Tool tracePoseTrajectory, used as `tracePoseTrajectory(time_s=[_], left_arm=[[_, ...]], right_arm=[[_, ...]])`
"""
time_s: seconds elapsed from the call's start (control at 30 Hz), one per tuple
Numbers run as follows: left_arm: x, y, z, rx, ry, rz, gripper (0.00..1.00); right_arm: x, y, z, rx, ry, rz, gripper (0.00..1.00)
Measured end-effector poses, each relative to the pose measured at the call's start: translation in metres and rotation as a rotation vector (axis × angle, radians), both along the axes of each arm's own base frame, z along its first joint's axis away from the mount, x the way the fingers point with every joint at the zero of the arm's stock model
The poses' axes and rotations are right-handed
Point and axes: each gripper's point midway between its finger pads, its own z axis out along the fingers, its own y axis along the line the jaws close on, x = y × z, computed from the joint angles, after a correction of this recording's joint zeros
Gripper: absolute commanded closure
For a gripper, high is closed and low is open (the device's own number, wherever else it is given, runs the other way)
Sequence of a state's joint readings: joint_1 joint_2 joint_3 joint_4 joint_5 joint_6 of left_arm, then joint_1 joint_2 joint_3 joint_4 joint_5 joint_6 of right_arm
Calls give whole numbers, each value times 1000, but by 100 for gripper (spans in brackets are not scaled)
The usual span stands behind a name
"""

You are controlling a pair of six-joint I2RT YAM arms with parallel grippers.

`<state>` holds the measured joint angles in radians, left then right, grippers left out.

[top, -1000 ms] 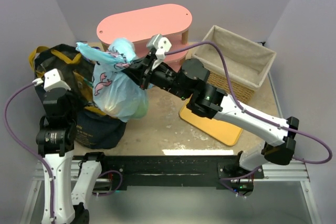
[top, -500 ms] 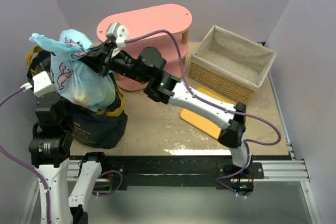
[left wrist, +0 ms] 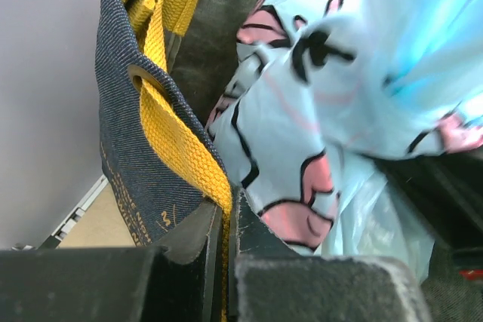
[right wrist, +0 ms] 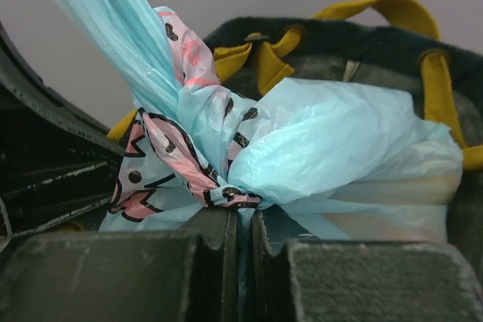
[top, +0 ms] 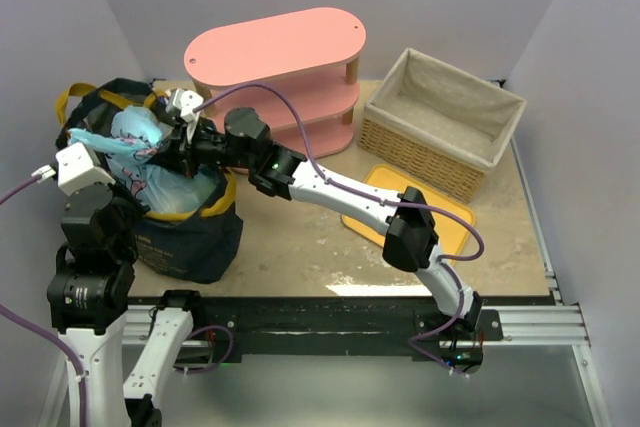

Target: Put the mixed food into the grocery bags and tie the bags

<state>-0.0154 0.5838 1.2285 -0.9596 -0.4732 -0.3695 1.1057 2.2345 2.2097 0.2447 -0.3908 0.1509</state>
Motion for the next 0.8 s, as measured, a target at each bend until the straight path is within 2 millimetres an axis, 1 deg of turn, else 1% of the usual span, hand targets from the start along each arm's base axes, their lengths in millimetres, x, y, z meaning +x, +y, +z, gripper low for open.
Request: tracePoseTrajectory(time_s=[0.03,0.13,0.17,0.2,0.23,0.27,0.33,0.37,0.43,0.47,0.5,0.6,0.67,0.73,0.8], left_arm=[[0,0,0,2,1,-2,100],[1,0,-1,9,0,-5,100],[2,0,-1,11,1,-6,100],[3,0,-1,11,-1,-6,100],[3,0,-1,12,-2,-7,100],[3,0,-1,13,-3,-7,100],[3,0,0,16,-5,-8,93],[3,0,0,17,-5,-8,92],[4,0,1,18,-6,-9,92],[4,0,1,19,-7,-9,89],[4,0,1,19,-6,-9,88],[3,1,1,29,-3,-7,86],[3,3,3,39,-2,-2,86],[1,6,8,51,-8,10,86],[-1,8,15,63,-18,23,86]], right_arm=[[-3,0,-5,-12,5,12,94],[-7,0,-14,-41,23,28,67],[-8,0,-16,-53,28,31,46],[-9,-1,-17,-64,30,35,35],[-10,-2,-17,-71,41,37,26],[-12,-3,-17,-79,37,42,14],[-17,-7,-15,-97,44,50,7],[-19,-10,-12,-105,40,53,2],[-22,-15,-5,-111,35,53,1],[-24,-18,-1,-113,33,50,1],[-25,-22,4,-114,28,46,1],[-27,-34,22,-116,14,24,1],[-28,-44,40,-96,-3,7,7],[-29,-55,58,-72,-18,-20,19],[-27,-66,80,-40,-32,-59,23]])
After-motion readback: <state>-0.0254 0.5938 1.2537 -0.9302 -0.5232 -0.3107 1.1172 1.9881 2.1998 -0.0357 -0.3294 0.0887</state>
